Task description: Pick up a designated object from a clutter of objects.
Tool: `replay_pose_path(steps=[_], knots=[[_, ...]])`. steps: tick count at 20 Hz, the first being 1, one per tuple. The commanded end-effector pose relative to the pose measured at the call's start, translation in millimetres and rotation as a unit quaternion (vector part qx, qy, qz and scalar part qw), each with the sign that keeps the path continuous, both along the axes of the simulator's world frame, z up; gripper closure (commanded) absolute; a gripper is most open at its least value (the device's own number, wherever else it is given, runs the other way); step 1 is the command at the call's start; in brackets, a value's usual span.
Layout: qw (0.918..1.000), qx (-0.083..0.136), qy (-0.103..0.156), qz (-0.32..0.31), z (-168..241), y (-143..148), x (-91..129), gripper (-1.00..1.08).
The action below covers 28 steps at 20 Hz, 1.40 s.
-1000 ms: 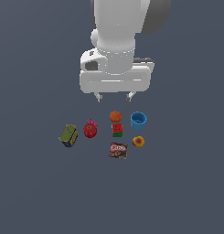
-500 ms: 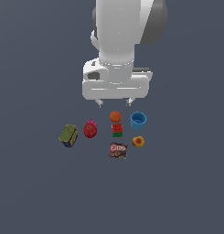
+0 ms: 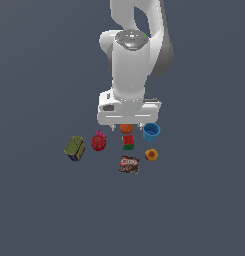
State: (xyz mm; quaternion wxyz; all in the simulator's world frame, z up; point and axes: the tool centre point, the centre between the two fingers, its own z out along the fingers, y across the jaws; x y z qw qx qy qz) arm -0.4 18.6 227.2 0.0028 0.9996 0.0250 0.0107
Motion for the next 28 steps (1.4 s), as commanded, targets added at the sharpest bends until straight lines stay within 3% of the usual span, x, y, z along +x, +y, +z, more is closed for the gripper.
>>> replay_pose_path(steps=[1,13,28], knots=[[1.0,0.0,0.002,0.0,-26.4,2.4,-5.9,-0.92],[1.0,0.002,0.009,-0.002,-121.3,11.3,-43.8,-0.92],[0.9999,0.003,0.011,-0.002,-147.2,13.5,-57.1,-0.92]])
